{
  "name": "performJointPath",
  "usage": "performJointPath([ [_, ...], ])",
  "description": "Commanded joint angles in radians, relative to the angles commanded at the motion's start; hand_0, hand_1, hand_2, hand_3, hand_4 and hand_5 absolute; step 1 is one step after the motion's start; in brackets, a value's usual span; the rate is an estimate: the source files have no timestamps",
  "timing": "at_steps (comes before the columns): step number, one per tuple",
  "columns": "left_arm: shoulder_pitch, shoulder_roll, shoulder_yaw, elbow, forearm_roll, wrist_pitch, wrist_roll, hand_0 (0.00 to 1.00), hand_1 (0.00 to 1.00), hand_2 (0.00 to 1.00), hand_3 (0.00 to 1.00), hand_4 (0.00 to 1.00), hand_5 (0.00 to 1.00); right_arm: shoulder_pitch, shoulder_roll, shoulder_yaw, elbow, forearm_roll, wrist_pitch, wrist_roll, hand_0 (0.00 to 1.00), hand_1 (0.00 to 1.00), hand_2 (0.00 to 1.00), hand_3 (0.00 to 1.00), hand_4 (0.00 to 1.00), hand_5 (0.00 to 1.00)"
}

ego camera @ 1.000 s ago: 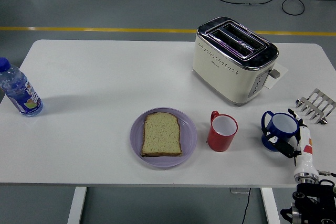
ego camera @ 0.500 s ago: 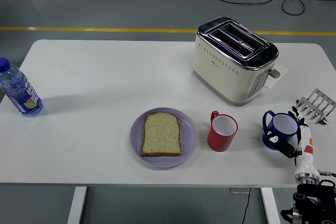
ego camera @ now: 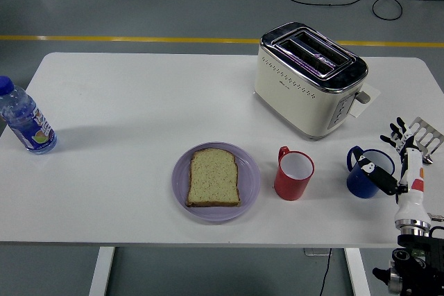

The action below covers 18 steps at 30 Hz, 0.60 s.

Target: Pick up the cup,pour liquid into bread,place the cup on the desk

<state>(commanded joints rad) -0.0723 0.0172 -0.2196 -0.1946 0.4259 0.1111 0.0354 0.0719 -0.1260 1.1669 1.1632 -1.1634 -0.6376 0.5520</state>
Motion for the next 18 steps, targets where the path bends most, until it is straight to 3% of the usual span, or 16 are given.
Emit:
performJointPath([
  [6,-0.001,0.0,-0.002,0.0,0.001,0.0,0.0,0.648,0.616,0.607,0.527,0.306,0.729,-0.019,-0.004,0.055,0.114,0.01,0.017,-0.042,0.873,0.752,0.899,0.941,0.905,0.132],
  [7,-0.001,0.0,-0.003,0.0,0.001,0.0,0.0,0.648,0.616,0.607,0.527,0.306,0.729,-0.025,-0.005,0.078,0.148,0.043,0.051,-0.062,0.873,0.752,0.899,0.941,0.905,0.132],
  [8,-0.001,0.0,-0.003,0.0,0.001,0.0,0.0,0.65,0.616,0.608,0.527,0.307,0.729,-0.03,-0.007,0.096,0.175,0.07,0.077,-0.078,0.786,0.691,0.735,0.671,0.692,0.158],
  [13,-0.001,0.001,-0.002,0.0,0.001,-0.001,0.001,0.65,0.616,0.608,0.527,0.307,0.729,-0.047,-0.016,0.182,0.284,0.245,0.224,-0.164,0.786,0.691,0.735,0.671,0.692,0.158],
  [14,-0.001,0.001,-0.003,0.0,0.002,0.0,0.001,0.65,0.616,0.608,0.527,0.307,0.729,-0.052,-0.021,0.212,0.308,0.289,0.265,-0.199,0.752,0.664,0.689,0.613,0.631,0.191],
  [18,-0.001,0.002,-0.003,0.0,0.004,0.0,0.001,0.65,0.616,0.608,0.527,0.307,0.729,-0.058,-0.03,0.313,0.326,0.458,0.433,-0.35,0.752,0.664,0.689,0.613,0.631,0.191],
])
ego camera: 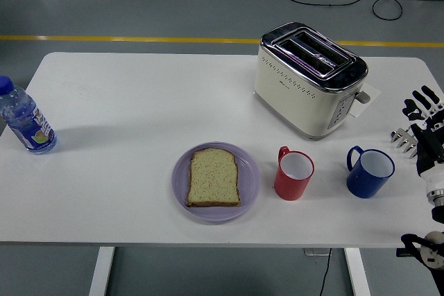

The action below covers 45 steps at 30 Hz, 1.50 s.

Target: Pick up the cup,pour liquid into bread,place the cup on the desk

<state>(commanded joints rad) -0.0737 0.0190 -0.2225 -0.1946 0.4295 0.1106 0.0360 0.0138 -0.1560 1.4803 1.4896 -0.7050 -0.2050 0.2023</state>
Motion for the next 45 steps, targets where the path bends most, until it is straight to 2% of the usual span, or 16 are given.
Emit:
performJointPath([
  [2,0.0,0.0,0.0,0.0,0.0,0.0,0.0,0.648,0.617,0.608,0.527,0.307,0.731,-0.002,0.001,0.042,-0.007,0.091,0.084,-0.07,0.747,0.663,0.689,0.616,0.625,0.221],
  [4,0.0,0.0,0.0,0.0,0.0,0.0,0.0,0.648,0.617,0.608,0.527,0.307,0.731,-0.005,0.004,0.072,-0.015,0.169,0.133,-0.115,0.747,0.663,0.689,0.616,0.625,0.221],
  [7,0.001,-0.001,-0.002,0.0,0.0,0.0,0.0,0.648,0.617,0.608,0.527,0.307,0.731,-0.008,0.011,0.107,-0.031,0.244,0.178,-0.17,0.747,0.663,0.689,0.616,0.625,0.221],
  [9,0.0,-0.001,-0.001,0.0,0.001,0.0,-0.001,0.65,0.615,0.608,0.527,0.306,0.733,-0.006,0.013,0.115,-0.04,0.245,0.185,-0.181,0.744,0.666,0.691,0.618,0.629,0.246],
  [23,0.0,-0.002,-0.002,0.0,0.001,0.0,-0.001,0.65,0.616,0.608,0.527,0.306,0.735,0.004,0.024,0.129,-0.092,0.25,0.17,-0.178,0.747,0.671,0.693,0.623,0.632,0.276],
  [45,0.008,-0.003,0.016,0.001,-0.009,0.0,0.0,0.649,0.616,0.608,0.526,0.306,0.738,0.002,0.026,0.128,-0.108,0.27,0.152,-0.178,0.74,0.667,0.683,0.619,0.631,0.249],
])
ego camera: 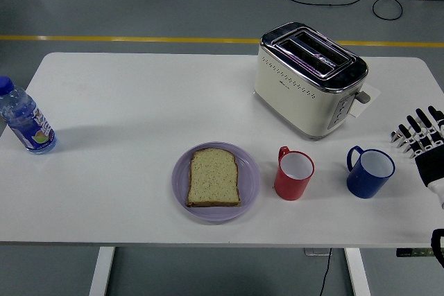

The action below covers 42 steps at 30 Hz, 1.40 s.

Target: Pick up the cup,pour liquid into bread,place the cup on the desk

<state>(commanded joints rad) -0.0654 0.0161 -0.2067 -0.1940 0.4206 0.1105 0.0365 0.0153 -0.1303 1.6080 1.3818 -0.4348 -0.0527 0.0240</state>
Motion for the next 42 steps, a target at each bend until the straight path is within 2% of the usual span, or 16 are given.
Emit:
performJointPath([
  [18,-0.005,0.0,-0.011,-0.001,0.004,0.0,-0.001,0.648,0.616,0.608,0.527,0.306,0.736,0.002,0.003,0.003,0.001,0.032,0.005,0.002,0.733,0.664,0.68,0.616,0.628,0.247],
  [42,0.0,-0.002,0.008,0.0,-0.001,0.0,-0.001,0.649,0.616,0.609,0.527,0.305,0.733,0.002,0.001,0.007,-0.016,0.048,0.005,0.003,0.721,0.652,0.675,0.614,0.627,0.243],
])
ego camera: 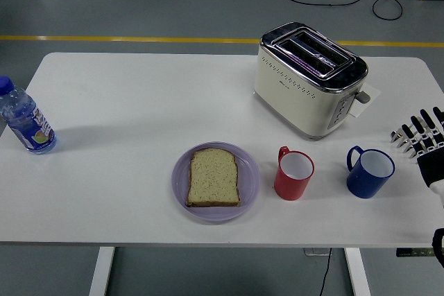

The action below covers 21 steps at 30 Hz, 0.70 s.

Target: Pick up the cup,pour liquid into bread,place the cup on the desk

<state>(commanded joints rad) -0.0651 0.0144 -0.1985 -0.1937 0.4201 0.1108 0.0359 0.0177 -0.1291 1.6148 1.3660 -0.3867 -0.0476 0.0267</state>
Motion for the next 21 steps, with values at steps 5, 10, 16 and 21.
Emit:
performJointPath([
  [5,0.0,0.001,0.003,0.0,-0.003,0.001,0.0,0.648,0.616,0.609,0.527,0.306,0.736,0.001,-0.001,0.001,-0.004,0.0,-0.001,0.001,0.717,0.652,0.674,0.613,0.627,0.24],
  [10,0.001,0.001,0.005,0.0,-0.004,0.001,0.0,0.648,0.616,0.609,0.527,0.306,0.736,0.0,-0.001,0.0,-0.005,0.001,-0.001,0.001,0.717,0.652,0.674,0.613,0.627,0.24],
  [16,0.001,0.002,0.011,0.001,-0.004,0.001,0.0,0.648,0.616,0.609,0.527,0.306,0.735,0.0,-0.001,0.0,-0.009,0.004,-0.001,0.001,0.716,0.651,0.673,0.612,0.626,0.238],
  [21,0.001,0.002,0.014,0.002,-0.006,0.002,0.0,0.648,0.616,0.61,0.527,0.305,0.733,-0.001,-0.001,0.002,-0.009,0.007,-0.002,0.002,0.713,0.648,0.672,0.611,0.627,0.236],
])
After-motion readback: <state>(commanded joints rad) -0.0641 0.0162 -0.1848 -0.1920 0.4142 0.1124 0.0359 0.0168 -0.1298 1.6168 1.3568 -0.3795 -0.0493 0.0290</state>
